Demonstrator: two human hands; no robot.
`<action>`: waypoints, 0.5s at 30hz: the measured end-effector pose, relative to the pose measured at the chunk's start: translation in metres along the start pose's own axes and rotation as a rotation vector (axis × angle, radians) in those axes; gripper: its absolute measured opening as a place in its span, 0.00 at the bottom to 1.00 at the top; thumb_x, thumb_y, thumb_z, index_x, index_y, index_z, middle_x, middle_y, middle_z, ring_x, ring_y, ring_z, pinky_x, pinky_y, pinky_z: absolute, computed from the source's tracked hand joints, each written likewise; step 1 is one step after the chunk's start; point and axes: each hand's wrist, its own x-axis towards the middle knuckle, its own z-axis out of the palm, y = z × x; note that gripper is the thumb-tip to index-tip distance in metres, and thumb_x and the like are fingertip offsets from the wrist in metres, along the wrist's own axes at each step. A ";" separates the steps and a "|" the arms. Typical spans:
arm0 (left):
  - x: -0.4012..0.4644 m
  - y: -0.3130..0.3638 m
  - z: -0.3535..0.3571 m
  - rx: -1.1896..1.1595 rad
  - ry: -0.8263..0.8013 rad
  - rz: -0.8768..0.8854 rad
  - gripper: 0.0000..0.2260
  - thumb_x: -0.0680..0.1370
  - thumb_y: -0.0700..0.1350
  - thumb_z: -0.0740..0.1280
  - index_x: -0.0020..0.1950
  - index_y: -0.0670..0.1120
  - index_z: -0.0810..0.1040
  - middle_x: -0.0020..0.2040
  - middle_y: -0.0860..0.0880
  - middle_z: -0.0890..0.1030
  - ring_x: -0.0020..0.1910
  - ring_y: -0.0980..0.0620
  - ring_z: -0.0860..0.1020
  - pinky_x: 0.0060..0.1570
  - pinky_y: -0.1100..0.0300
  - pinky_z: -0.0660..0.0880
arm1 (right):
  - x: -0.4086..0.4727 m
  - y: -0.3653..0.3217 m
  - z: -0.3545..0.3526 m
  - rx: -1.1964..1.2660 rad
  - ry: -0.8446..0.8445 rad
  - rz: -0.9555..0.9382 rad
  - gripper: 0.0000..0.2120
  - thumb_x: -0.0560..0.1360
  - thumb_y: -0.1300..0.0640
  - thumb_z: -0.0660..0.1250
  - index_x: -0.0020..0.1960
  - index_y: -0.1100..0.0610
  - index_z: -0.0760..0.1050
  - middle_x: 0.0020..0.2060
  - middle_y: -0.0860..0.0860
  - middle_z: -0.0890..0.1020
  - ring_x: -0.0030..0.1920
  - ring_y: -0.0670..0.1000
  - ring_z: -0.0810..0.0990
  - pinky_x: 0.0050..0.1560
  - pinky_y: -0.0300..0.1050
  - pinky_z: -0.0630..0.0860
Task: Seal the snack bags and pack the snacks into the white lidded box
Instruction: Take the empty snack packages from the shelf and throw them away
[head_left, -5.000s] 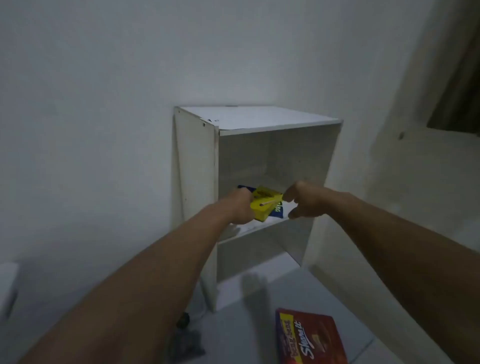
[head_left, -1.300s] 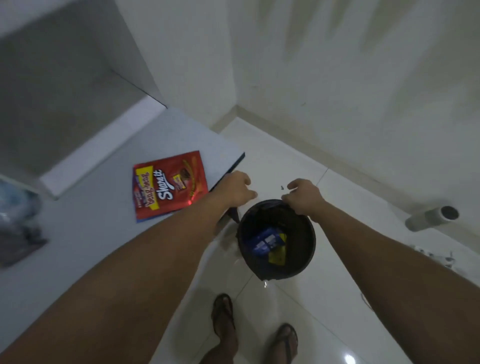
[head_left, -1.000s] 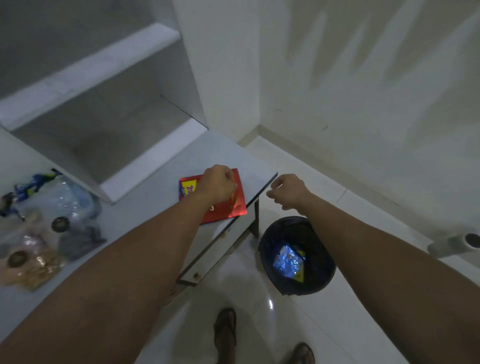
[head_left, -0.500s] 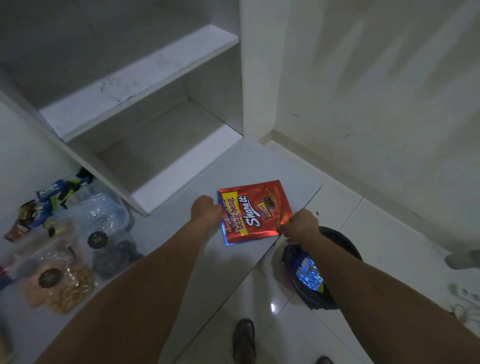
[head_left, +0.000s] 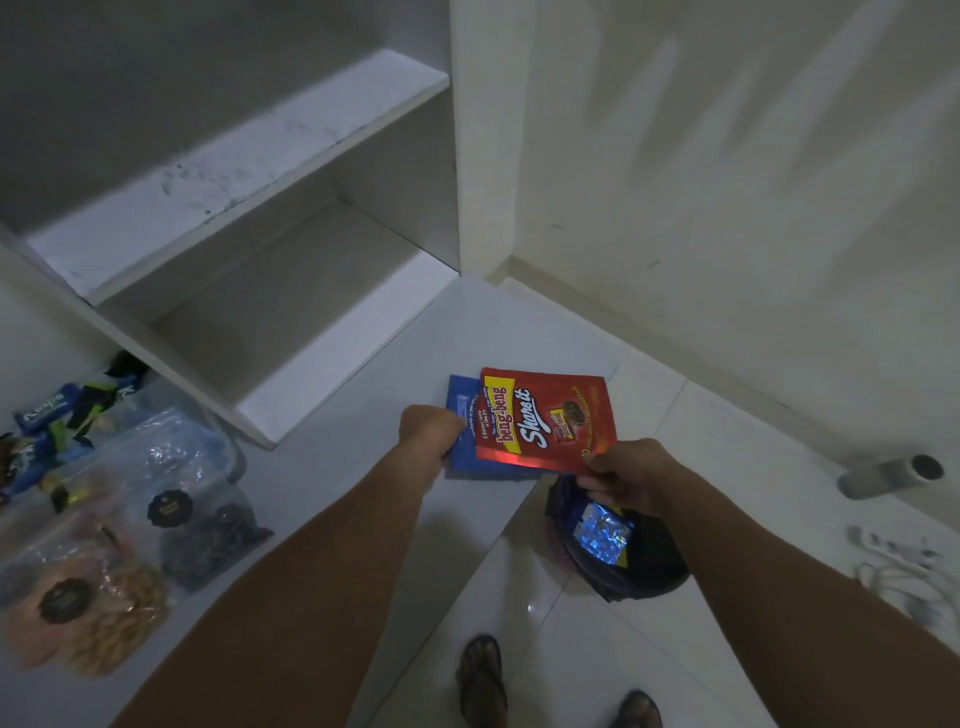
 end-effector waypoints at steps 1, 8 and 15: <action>0.001 -0.001 0.004 0.030 -0.002 0.024 0.05 0.70 0.34 0.72 0.41 0.39 0.77 0.45 0.38 0.83 0.45 0.39 0.83 0.48 0.41 0.80 | -0.001 0.001 -0.005 0.000 0.042 -0.007 0.04 0.75 0.68 0.66 0.48 0.66 0.73 0.37 0.64 0.83 0.32 0.57 0.83 0.35 0.50 0.82; -0.029 0.004 0.055 0.342 -0.014 0.281 0.05 0.68 0.34 0.68 0.35 0.43 0.77 0.36 0.45 0.81 0.39 0.44 0.81 0.43 0.50 0.80 | -0.003 0.006 -0.088 0.024 0.379 -0.118 0.03 0.70 0.64 0.67 0.40 0.64 0.75 0.33 0.61 0.83 0.33 0.60 0.85 0.40 0.58 0.83; -0.057 -0.022 0.148 0.598 -0.102 0.546 0.04 0.69 0.34 0.67 0.38 0.42 0.77 0.37 0.45 0.81 0.36 0.47 0.79 0.33 0.58 0.76 | 0.006 0.042 -0.180 -0.117 0.545 -0.157 0.08 0.63 0.61 0.73 0.40 0.62 0.79 0.30 0.57 0.84 0.29 0.56 0.84 0.35 0.53 0.84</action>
